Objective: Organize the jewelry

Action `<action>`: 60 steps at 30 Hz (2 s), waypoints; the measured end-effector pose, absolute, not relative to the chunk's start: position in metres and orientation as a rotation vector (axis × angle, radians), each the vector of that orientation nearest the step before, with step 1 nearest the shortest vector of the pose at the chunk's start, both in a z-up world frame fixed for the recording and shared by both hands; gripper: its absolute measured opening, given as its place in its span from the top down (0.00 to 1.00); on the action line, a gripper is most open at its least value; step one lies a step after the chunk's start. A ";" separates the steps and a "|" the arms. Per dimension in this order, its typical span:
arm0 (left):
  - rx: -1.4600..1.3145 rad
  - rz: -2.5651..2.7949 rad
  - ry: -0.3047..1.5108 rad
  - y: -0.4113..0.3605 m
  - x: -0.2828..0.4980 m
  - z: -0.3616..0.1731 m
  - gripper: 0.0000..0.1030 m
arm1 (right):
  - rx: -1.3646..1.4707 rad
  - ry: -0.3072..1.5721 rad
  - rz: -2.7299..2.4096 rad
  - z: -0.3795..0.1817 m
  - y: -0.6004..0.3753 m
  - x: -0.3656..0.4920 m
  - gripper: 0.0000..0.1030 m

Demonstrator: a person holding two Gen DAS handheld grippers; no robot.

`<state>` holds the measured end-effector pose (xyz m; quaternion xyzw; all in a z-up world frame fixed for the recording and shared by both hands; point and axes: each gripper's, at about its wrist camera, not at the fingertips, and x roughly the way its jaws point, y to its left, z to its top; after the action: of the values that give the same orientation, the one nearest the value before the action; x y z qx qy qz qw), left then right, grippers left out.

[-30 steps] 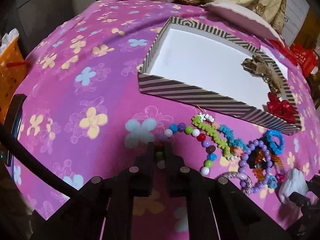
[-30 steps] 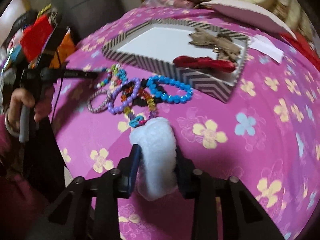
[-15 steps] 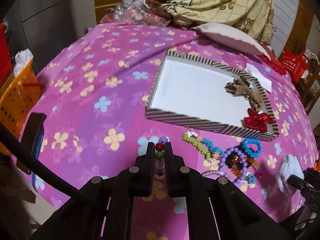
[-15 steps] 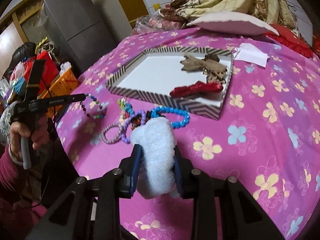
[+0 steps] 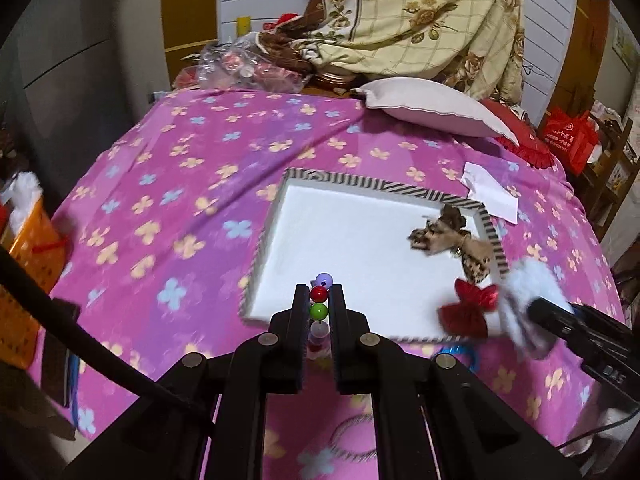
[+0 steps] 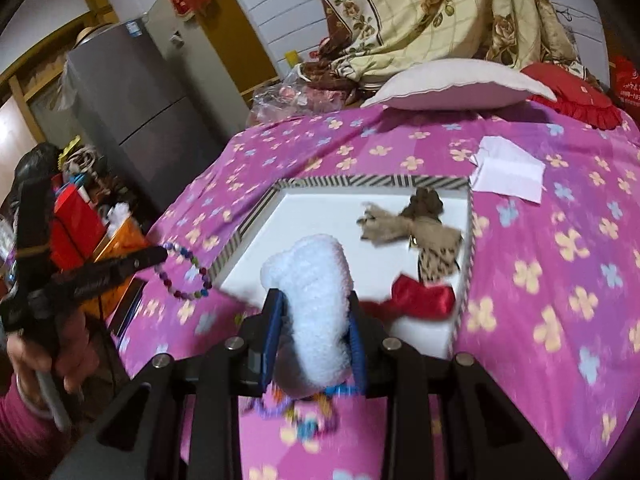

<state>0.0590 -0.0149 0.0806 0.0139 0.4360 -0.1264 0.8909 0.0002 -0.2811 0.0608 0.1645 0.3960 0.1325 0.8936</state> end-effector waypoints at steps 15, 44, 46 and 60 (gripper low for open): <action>-0.016 -0.152 1.081 -0.013 0.123 -0.006 0.95 | 0.298 1.010 0.141 -0.025 -0.280 0.093 0.70; 0.074 -0.084 0.887 0.000 0.039 0.030 0.71 | 0.408 0.840 0.150 0.031 -0.288 -0.033 0.36; 0.089 -0.075 0.870 0.000 0.028 0.032 0.71 | 0.392 0.833 0.148 0.035 -0.284 -0.046 0.36; 0.067 -0.076 0.844 0.004 -0.017 0.035 0.71 | 0.330 0.816 0.170 0.045 -0.253 -0.086 0.33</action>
<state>-0.0172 0.0036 0.0349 0.0324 0.4095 -0.0370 0.9110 -0.0860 -0.2532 0.0452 0.1596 0.3945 0.0822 0.9012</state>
